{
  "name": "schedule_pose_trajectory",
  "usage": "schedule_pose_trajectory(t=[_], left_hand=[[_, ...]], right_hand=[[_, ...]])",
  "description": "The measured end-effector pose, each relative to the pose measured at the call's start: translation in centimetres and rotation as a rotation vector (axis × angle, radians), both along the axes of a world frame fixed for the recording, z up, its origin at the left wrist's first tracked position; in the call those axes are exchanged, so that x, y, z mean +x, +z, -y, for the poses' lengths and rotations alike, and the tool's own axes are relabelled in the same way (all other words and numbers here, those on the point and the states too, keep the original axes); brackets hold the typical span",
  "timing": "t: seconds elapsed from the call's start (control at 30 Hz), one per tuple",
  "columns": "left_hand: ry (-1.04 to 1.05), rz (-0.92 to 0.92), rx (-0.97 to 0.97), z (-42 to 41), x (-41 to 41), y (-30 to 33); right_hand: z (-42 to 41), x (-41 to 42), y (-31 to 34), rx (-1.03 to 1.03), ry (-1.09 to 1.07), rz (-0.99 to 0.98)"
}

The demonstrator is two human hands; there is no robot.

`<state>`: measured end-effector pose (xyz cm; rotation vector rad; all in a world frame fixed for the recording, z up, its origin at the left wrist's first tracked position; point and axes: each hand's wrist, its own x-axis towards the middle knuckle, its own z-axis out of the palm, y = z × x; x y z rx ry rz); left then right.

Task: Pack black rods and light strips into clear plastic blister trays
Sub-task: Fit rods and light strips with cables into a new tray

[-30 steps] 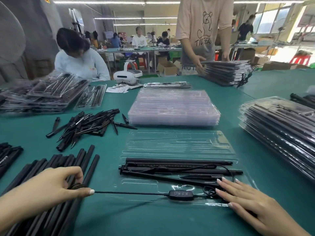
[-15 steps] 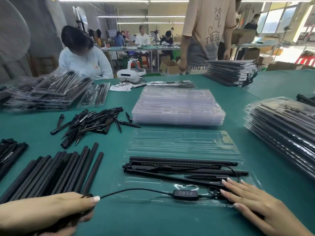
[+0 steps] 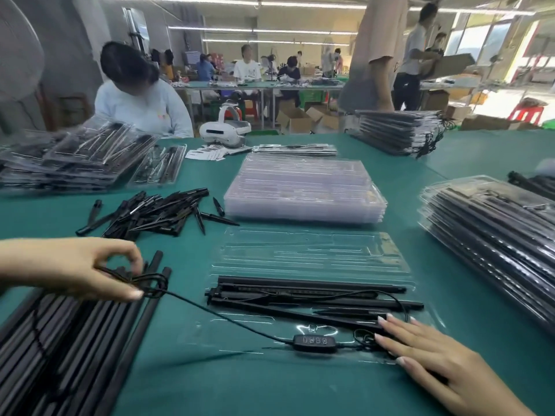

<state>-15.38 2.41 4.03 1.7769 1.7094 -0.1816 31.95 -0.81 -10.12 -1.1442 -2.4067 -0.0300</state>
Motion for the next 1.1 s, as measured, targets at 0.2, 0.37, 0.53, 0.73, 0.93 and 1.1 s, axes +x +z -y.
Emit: schedule_pose_trajectory(t=[0.2,0.37,0.53,0.73,0.93,1.1], left_hand=[[0.075,-0.097,0.359,-1.2,-8.6,-1.6],[-0.024,-0.104,0.331,-2.6,-6.6,-4.8],[-0.258,0.000,0.517,-2.1,3.5,-6.8],[-0.660,-0.010,0.594,1.9,18.0,-9.9],[-0.528,0.046,0.691,1.4,23.1,-12.8],[-0.429,0.084,0.623,-2.4,24.9,-13.9]], right_hand=[[-0.1,0.1,-0.6,-0.009,-0.021,-0.020],[-0.1,0.1,-0.6,-0.006,-0.015,-0.029],[0.0,-0.1,-0.4,0.001,-0.019,-0.031],[0.4,0.0,-0.3,-0.029,-0.042,0.034],[0.5,-0.2,-0.2,0.014,-0.065,0.064],[0.7,-0.3,0.0,0.014,-0.065,0.030]])
